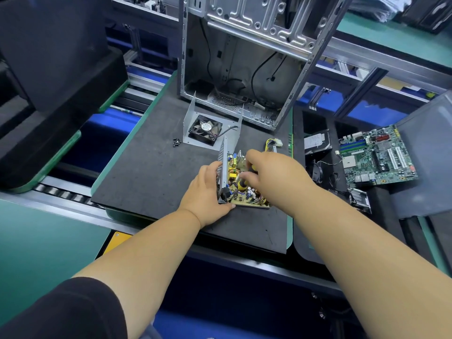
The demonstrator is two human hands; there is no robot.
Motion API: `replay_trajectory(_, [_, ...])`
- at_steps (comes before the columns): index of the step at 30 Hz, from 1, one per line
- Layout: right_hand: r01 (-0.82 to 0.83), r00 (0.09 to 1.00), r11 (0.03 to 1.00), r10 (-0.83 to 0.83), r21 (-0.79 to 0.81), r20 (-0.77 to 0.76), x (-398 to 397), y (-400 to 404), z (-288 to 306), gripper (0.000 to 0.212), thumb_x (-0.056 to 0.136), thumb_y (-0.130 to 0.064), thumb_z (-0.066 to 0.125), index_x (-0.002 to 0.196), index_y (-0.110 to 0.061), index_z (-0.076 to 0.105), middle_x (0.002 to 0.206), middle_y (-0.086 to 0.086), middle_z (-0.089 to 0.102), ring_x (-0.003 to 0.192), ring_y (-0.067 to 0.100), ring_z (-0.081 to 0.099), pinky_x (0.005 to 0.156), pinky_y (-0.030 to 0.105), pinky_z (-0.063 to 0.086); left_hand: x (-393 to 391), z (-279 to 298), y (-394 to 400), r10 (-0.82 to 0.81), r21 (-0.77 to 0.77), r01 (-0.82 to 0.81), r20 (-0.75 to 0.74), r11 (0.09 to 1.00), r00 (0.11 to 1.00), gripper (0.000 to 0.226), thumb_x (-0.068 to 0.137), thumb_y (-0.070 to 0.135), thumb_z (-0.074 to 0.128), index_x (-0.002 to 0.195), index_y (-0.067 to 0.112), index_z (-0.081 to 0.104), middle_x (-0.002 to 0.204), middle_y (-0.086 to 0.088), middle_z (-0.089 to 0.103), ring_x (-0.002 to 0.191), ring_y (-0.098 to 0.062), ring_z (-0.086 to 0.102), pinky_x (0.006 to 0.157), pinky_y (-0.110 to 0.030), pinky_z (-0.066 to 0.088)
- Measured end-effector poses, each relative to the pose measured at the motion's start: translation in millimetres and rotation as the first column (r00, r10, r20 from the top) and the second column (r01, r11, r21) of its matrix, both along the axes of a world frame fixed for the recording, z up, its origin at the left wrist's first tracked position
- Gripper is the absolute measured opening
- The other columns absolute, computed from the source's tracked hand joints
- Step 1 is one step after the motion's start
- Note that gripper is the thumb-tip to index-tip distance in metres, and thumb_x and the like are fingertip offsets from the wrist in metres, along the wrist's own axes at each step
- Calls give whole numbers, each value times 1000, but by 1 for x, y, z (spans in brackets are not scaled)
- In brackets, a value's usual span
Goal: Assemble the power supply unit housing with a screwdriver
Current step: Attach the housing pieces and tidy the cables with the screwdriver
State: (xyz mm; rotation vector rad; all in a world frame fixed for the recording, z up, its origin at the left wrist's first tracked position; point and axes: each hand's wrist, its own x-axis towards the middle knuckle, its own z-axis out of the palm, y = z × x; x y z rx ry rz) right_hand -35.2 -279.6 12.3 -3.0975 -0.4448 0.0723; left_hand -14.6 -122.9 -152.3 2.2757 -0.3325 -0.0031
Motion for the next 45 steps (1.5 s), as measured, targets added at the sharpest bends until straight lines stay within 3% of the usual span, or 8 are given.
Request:
replay_trajectory(4, [58, 997, 984, -47, -168, 65, 4, 3, -4, 39, 99, -56, 41, 85, -19, 41, 61, -6, 36, 64, 24, 44, 46, 28, 21, 0, 0, 0, 0, -2, 0, -4, 1000, 1000, 109, 58, 46, 83, 141, 42, 13, 124, 7, 35, 112, -22, 51, 89, -47, 51])
replay_trajectory(10, [215, 976, 953, -204, -212, 73, 3, 11, -7, 57, 101, -59, 25, 59, -21, 33, 57, -3, 40, 49, 15, 32, 48, 24, 22, 0, 0, 0, 2, -14, -2, -15, 1000, 1000, 107, 58, 46, 83, 142, 41, 17, 124, 8, 35, 113, -23, 51, 91, -47, 50])
replay_trajectory(13, [222, 975, 964, -219, -149, 39, -2, 13, -6, 47, 101, -54, 29, 69, -21, 41, 63, -3, 41, 59, 23, 43, 49, 27, 24, 0, 0, 0, -2, -13, 2, -13, 1000, 1000, 107, 58, 45, 83, 143, 40, 17, 124, 7, 35, 113, -23, 51, 91, -47, 50])
replay_trajectory(16, [119, 991, 993, -119, 8, -55, -5, 11, 0, 18, 95, -33, 45, 100, -16, 46, 87, 1, 53, 77, 29, 50, 59, 34, 34, 0, 1, 0, -4, -16, 4, -16, 1000, 1000, 108, 59, 44, 83, 143, 39, 16, 123, 6, 36, 113, -23, 51, 90, -47, 50])
replay_trajectory(19, [-12, 995, 1000, 13, 10, -99, -6, 8, 7, 18, 94, -24, 52, 110, -15, 48, 103, 4, 56, 89, 30, 54, 67, 37, 44, 0, 1, 0, -3, -16, 2, -21, 1000, 1000, 107, 58, 45, 83, 143, 40, 16, 123, 7, 35, 113, -22, 51, 90, -47, 51])
replay_trajectory(22, [-56, 997, 995, 52, -77, -57, -3, 9, 8, 19, 97, -31, 56, 105, -15, 50, 95, 3, 54, 87, 30, 56, 62, 35, 43, 0, 1, 0, -1, -10, 1, -15, 1000, 1000, 108, 58, 45, 84, 142, 40, 17, 122, 7, 35, 112, -22, 52, 90, -47, 51])
replay_trajectory(29, [-21, 1000, 990, 19, -140, -14, 6, 22, 1, 30, 99, -41, 51, 91, -18, 35, 68, -4, 32, 69, 25, 43, 46, 31, 18, 0, 1, 0, 3, -3, -3, -3, 1000, 1000, 108, 58, 45, 84, 141, 39, 16, 123, 6, 36, 111, -25, 50, 90, -47, 50])
replay_trajectory(45, [160, 987, 979, -159, -122, 21, 11, 19, -7, 28, 103, -39, 44, 104, -12, 53, 65, -3, 33, 68, 24, 43, 45, 29, 19, -4, 5, 0, 5, -30, -7, -43, 1000, 999, 110, 57, 44, 84, 142, 44, 15, 123, 10, 34, 114, -21, 51, 91, -47, 51])
